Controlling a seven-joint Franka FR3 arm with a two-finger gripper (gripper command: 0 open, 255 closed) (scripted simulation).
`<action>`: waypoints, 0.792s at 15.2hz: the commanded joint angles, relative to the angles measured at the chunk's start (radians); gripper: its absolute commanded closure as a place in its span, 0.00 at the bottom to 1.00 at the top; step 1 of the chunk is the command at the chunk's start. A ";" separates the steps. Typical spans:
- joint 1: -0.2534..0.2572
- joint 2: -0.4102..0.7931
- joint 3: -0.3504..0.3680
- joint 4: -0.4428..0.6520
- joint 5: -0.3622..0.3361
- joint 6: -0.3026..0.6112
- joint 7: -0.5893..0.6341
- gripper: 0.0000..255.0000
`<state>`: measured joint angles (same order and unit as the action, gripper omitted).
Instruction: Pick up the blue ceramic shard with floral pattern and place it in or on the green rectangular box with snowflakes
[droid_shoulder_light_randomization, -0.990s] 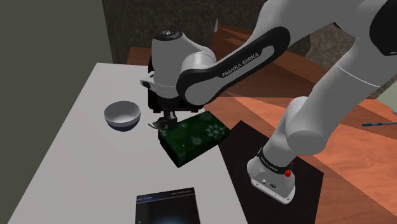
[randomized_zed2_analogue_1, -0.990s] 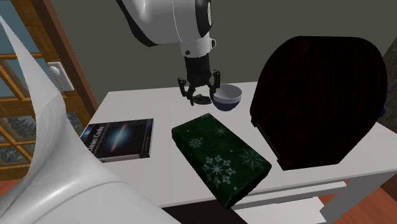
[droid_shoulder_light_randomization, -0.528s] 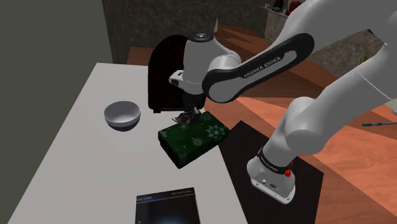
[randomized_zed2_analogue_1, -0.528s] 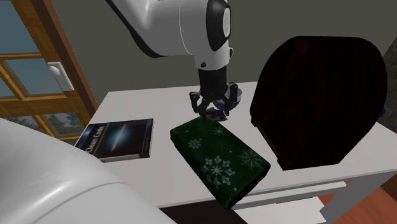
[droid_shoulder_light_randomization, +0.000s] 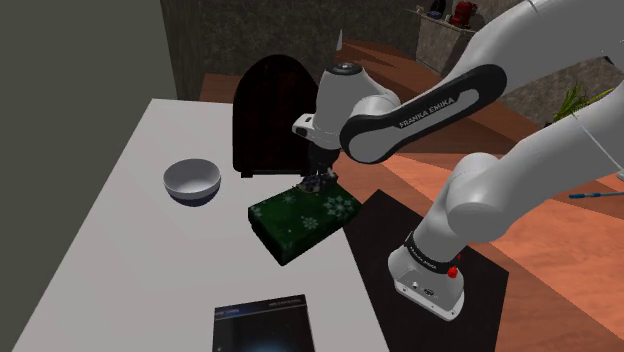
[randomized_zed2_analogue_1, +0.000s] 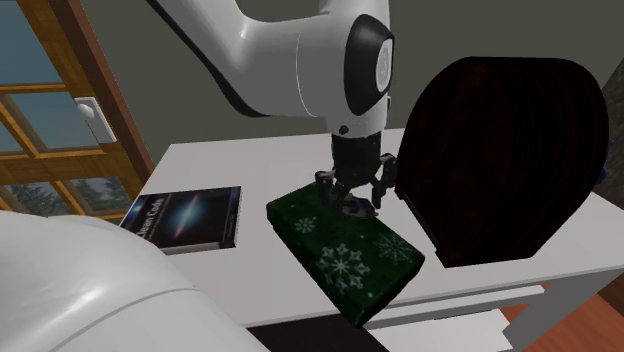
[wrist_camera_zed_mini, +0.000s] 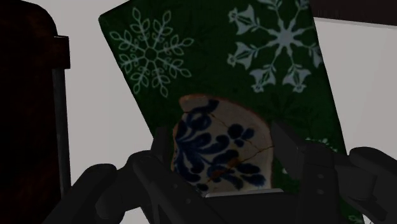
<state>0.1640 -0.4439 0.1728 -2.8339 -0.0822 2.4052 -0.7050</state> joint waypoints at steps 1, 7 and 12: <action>-0.005 0.024 0.003 -0.013 -0.007 0.038 0.006 1.00; -0.028 0.119 0.020 -0.038 -0.041 0.156 0.040 1.00; -0.028 0.119 0.020 -0.038 -0.041 0.156 0.040 1.00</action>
<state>0.1359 -0.3260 0.1929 -2.8715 -0.1228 2.5597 -0.6653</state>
